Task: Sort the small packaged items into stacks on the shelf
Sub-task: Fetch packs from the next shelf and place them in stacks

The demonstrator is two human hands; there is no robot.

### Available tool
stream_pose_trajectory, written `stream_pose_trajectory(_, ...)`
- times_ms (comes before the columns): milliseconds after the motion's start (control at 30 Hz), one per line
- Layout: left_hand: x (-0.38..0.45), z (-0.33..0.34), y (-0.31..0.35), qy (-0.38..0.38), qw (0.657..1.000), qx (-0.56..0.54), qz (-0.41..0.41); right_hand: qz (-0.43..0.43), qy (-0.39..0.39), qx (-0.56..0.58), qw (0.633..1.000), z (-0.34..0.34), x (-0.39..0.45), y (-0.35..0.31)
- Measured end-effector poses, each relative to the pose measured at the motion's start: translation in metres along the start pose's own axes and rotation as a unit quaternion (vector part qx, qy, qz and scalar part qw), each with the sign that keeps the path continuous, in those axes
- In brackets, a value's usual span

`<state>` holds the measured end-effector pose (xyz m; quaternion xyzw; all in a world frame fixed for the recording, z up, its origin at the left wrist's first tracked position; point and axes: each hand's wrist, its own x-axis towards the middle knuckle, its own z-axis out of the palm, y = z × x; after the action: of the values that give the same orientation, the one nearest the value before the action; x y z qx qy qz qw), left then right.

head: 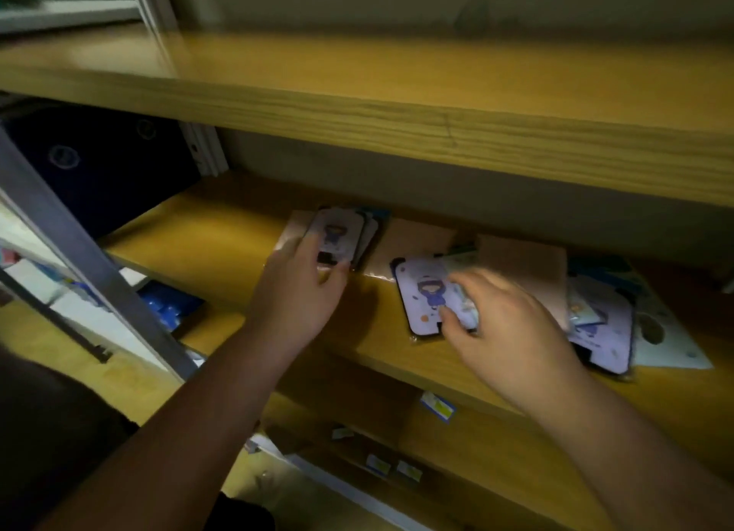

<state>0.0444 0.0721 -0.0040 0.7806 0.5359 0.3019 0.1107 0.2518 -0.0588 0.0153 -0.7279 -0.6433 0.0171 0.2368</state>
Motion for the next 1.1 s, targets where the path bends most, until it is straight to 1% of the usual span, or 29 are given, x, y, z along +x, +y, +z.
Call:
stream_pose_trajectory(67,0.033,0.006,-0.011,0.0,1.0,-0.001,-0.003,0.014,0.006,0.0,1.0,0.005,0.003,-0.004)
stream_pose_trajectory(100,0.048,0.01,-0.016,-0.018,1.0,0.024,-0.007,0.021,0.011,0.0,1.0,0.007,0.004,-0.006)
stream_pose_trajectory(167,0.07,0.018,-0.026,-0.085,0.989,0.125,-0.009,0.032,0.02,-0.003,0.999,0.013,0.005,-0.01)
stream_pose_trajectory(233,0.079,0.023,-0.032,-0.133,0.977,0.165,-0.025,0.04,0.028,-0.008,0.999,0.018,0.004,-0.014)
stream_pose_trajectory(300,0.084,0.024,-0.037,-0.147,0.978,0.146,-0.02,0.045,0.034,-0.008,0.998,0.02,0.004,-0.016)
stream_pose_trajectory(400,0.093,0.022,-0.046,-0.16,0.986,0.038,-0.037,0.053,0.043,-0.009,0.998,0.021,0.002,-0.016)
stream_pose_trajectory(433,0.096,0.021,-0.047,-0.161,0.986,0.019,-0.045,0.058,0.045,-0.009,0.997,0.021,0.001,-0.015)
stream_pose_trajectory(467,0.095,0.022,-0.047,-0.149,0.988,0.023,-0.043,0.061,0.045,-0.01,0.997,0.021,0.001,-0.015)
stream_pose_trajectory(567,0.088,0.031,-0.045,-0.066,0.994,0.091,0.002,0.072,0.05,-0.011,0.996,0.018,0.0,-0.014)
stream_pose_trajectory(600,0.084,0.032,-0.044,-0.046,0.994,0.103,0.017,0.075,0.052,-0.011,0.996,0.017,-0.001,-0.013)
stream_pose_trajectory(633,0.081,0.033,-0.044,-0.031,0.995,0.091,0.027,0.077,0.056,-0.011,0.995,0.016,-0.002,-0.012)
stream_pose_trajectory(667,0.078,0.033,-0.043,-0.025,0.998,0.051,0.024,0.081,0.06,-0.014,0.995,0.016,-0.004,-0.01)
stream_pose_trajectory(700,0.077,0.031,-0.041,-0.024,1.0,-0.013,0.007,0.086,0.064,-0.02,0.994,0.015,-0.005,-0.008)
stream_pose_trajectory(767,0.073,0.027,-0.035,-0.028,0.99,-0.134,-0.043,0.108,0.071,-0.035,0.991,0.012,-0.008,0.001)
stream_pose_trajectory(833,0.063,0.022,-0.028,-0.034,0.978,-0.196,-0.062,0.144,0.098,-0.057,0.983,0.007,-0.011,0.012)
stream_pose_trajectory(900,0.051,0.018,-0.016,-0.05,0.952,-0.288,-0.087,0.194,0.107,-0.112,0.969,0.0,-0.011,0.028)
stream_pose_trajectory(967,0.039,0.014,-0.002,-0.065,0.916,-0.379,-0.114,0.256,0.057,-0.186,0.947,-0.004,-0.007,0.043)
stream_pose_trajectory(1000,0.033,0.014,0.005,-0.074,0.897,-0.418,-0.128,0.288,0.03,-0.201,0.936,-0.006,-0.004,0.049)
stream_pose_trajectory(1033,0.028,0.013,0.012,-0.083,0.879,-0.447,-0.141,0.313,0.015,-0.196,0.929,-0.007,-0.001,0.052)
stream_pose_trajectory(1100,0.018,0.012,0.022,-0.107,0.86,-0.475,-0.15,0.341,0.001,-0.151,0.928,-0.008,0.003,0.061)
